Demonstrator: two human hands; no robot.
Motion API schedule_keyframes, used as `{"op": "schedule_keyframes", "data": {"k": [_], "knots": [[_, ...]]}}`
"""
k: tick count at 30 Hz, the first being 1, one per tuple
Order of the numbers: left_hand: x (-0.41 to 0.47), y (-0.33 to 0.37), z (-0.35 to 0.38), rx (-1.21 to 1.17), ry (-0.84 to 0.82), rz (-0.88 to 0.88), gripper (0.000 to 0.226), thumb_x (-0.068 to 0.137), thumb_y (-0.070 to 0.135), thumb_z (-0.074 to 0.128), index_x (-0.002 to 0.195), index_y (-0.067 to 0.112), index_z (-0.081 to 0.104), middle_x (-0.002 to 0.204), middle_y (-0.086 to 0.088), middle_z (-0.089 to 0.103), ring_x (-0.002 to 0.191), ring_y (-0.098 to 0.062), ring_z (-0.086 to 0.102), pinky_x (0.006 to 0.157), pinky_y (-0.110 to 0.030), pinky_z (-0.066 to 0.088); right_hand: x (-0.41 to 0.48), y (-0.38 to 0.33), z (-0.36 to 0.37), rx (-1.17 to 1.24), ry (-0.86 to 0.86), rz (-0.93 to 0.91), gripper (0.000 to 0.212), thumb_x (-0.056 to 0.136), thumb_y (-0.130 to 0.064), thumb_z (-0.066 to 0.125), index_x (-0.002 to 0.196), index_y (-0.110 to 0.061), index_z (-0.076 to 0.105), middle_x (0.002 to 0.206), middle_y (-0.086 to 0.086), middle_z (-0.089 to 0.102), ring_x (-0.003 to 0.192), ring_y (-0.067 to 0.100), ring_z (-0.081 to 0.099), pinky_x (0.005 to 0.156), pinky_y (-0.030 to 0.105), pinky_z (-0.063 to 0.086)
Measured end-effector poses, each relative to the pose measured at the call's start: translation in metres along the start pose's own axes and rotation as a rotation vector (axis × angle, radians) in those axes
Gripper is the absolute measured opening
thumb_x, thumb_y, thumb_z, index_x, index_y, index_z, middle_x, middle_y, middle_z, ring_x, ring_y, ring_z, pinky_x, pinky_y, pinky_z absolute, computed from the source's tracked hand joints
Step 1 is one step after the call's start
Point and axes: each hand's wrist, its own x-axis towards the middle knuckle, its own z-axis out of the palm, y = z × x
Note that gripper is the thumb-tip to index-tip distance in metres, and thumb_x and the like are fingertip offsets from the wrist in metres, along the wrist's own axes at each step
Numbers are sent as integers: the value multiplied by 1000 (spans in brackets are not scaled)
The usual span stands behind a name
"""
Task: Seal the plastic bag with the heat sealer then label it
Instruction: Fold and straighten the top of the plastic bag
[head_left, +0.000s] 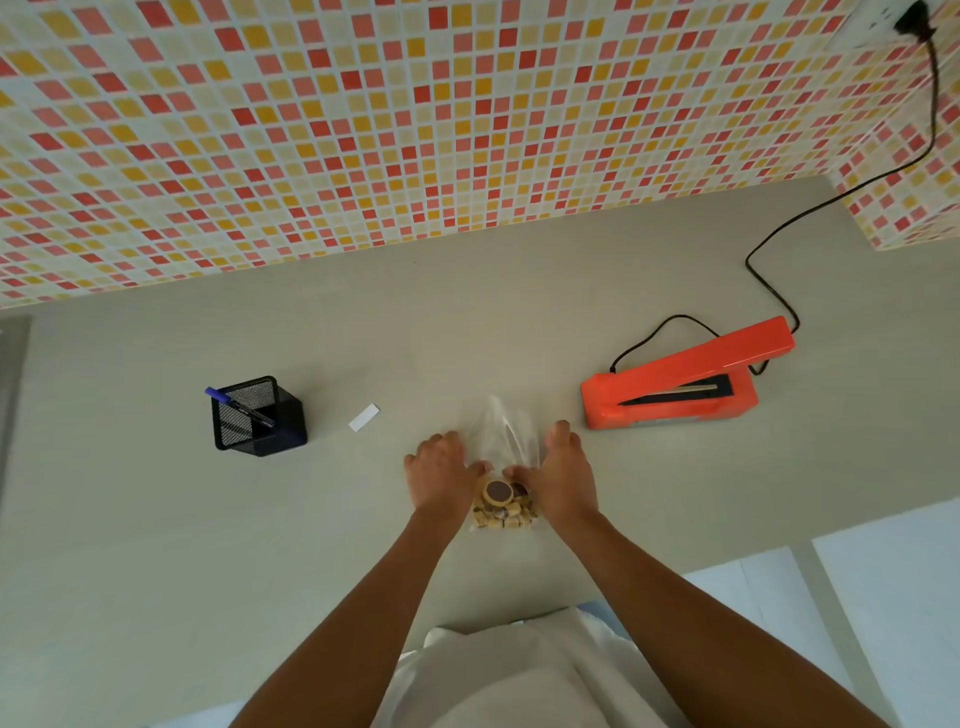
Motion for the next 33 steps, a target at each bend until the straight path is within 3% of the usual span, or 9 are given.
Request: {"op": "schedule_keyframes", "data": {"k": [4, 6, 8, 11, 16, 21, 25, 28, 33], "knots": [[5, 0, -5, -80, -76, -2, 33, 78, 50, 73, 75, 25, 53, 86, 5, 64, 84, -18, 62, 79, -33, 45, 3, -4, 5, -6, -62, -266, 31, 81, -8, 73, 80, -17, 43, 76, -3, 49, 64, 13, 45, 60, 32, 37], [9, 0, -7, -100, -115, -17, 31, 76, 48, 76, 75, 26, 54, 88, 6, 65, 86, -19, 62, 80, -33, 47, 5, -3, 10, 194, -128, -289, 22, 81, -2, 71, 78, -16, 54, 71, -4, 56, 62, 6, 49, 60, 28, 43], [13, 1, -7, -112, -149, -42, 30, 75, 45, 79, 75, 26, 55, 91, 4, 66, 90, -20, 62, 81, -34, 49, 7, 0, 12, 395, -207, -231, 16, 81, -3, 76, 87, -15, 67, 83, 0, 71, 75, 8, 65, 74, 22, 55], [17, 2, -8, -105, -178, -60, 36, 71, 50, 80, 73, 27, 53, 90, 5, 66, 89, -20, 62, 81, -34, 50, 17, 5, 13, 523, -246, -140, 31, 84, 11, 62, 104, -12, 71, 92, 1, 75, 88, 16, 73, 86, 27, 57], [21, 3, -8, -48, -213, -43, 37, 73, 54, 77, 80, 25, 55, 93, 4, 67, 93, -21, 64, 84, -36, 51, 27, 3, 14, 663, -211, -59, 38, 90, 7, 57, 126, -3, 64, 94, 3, 78, 94, 18, 75, 95, 35, 56], [19, 2, -7, -38, -200, -33, 37, 75, 55, 75, 81, 25, 55, 96, 3, 67, 94, -20, 62, 84, -36, 50, 21, 3, 20, 782, -112, -42, 35, 93, 7, 56, 127, -1, 63, 104, 7, 77, 98, 21, 75, 97, 35, 55], [8, -1, -1, -49, -76, 3, 38, 78, 51, 73, 95, 20, 58, 101, 4, 60, 98, -19, 57, 84, -34, 45, 20, 10, 16, 867, -67, -11, 35, 93, 11, 53, 124, 0, 64, 108, 9, 75, 101, 19, 73, 95, 30, 56], [3, -2, 3, -93, 4, 43, 33, 78, 45, 76, 92, 19, 61, 96, 4, 61, 92, -19, 59, 81, -33, 44, 21, 14, 12, 872, -72, -21, 37, 93, 13, 50, 122, -2, 66, 109, 11, 74, 102, 19, 73, 94, 28, 56], [-5, -3, 6, -8, 76, 97, 20, 82, 43, 70, 92, 26, 73, 92, 7, 71, 86, -18, 65, 78, -32, 41, 25, 8, 9, 863, -99, -128, 30, 94, 10, 52, 115, -4, 70, 106, 16, 75, 103, 28, 72, 96, 36, 56]]}}
